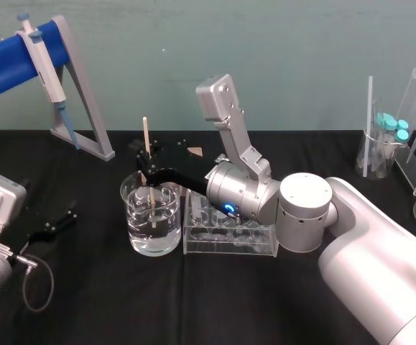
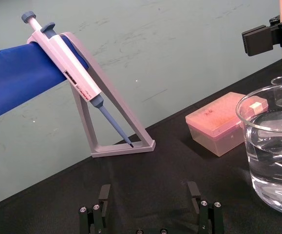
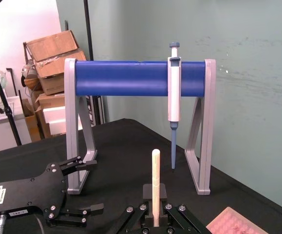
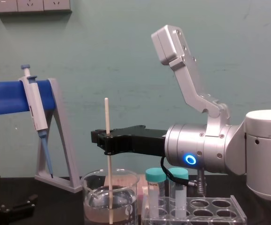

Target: Hold the thermometer with one hand and immerse one end into the beaker, then reinsert it into the test tube rack.

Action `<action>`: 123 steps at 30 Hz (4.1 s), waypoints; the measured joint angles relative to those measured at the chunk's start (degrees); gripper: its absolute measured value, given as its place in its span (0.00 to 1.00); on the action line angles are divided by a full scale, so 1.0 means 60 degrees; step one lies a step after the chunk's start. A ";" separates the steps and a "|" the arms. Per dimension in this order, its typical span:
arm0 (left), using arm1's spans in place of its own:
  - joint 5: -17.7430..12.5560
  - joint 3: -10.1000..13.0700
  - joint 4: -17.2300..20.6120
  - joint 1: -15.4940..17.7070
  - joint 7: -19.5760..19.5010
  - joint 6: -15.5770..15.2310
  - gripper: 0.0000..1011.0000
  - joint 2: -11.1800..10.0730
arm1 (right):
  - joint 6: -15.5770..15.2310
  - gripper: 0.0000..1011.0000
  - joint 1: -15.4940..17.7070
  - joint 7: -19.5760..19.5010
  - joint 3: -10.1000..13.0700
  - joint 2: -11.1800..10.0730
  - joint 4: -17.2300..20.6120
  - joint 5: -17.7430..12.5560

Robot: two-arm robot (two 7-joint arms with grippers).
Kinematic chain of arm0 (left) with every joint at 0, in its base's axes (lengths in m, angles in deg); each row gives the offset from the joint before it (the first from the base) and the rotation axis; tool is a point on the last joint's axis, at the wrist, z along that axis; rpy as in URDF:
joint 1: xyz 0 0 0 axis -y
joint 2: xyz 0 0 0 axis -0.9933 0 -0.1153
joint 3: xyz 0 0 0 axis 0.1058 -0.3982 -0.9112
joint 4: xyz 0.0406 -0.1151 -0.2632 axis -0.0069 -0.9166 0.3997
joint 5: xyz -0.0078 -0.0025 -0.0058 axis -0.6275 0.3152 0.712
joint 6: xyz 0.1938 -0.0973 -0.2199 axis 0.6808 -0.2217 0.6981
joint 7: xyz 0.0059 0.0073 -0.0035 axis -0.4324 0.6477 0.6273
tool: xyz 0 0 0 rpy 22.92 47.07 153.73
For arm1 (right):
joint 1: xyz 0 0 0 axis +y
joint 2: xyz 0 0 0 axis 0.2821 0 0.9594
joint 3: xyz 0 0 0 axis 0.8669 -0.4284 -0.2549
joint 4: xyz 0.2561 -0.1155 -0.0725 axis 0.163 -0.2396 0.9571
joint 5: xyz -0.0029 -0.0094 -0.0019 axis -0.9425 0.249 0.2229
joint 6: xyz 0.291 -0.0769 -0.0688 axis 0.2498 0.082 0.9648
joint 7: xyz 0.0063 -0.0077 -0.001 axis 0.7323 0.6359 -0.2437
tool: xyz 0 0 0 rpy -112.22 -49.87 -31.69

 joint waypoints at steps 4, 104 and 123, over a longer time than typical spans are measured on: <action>0.0000 0.0000 0.0000 0.0000 0.0000 0.0000 0.99 0.0000 | 0.0000 0.05 0.0000 -0.0003 0.0000 0.0000 0.0003 -0.0002; 0.0000 0.0001 0.0000 0.0000 0.0000 -0.0001 0.99 0.0001 | 0.0001 0.05 0.0000 -0.0013 0.0000 0.0000 0.0004 -0.0010; 0.0001 0.0000 0.0000 0.0000 0.0000 0.0000 0.99 0.0000 | 0.0001 0.05 0.0000 -0.0013 0.0000 0.0000 0.0004 -0.0010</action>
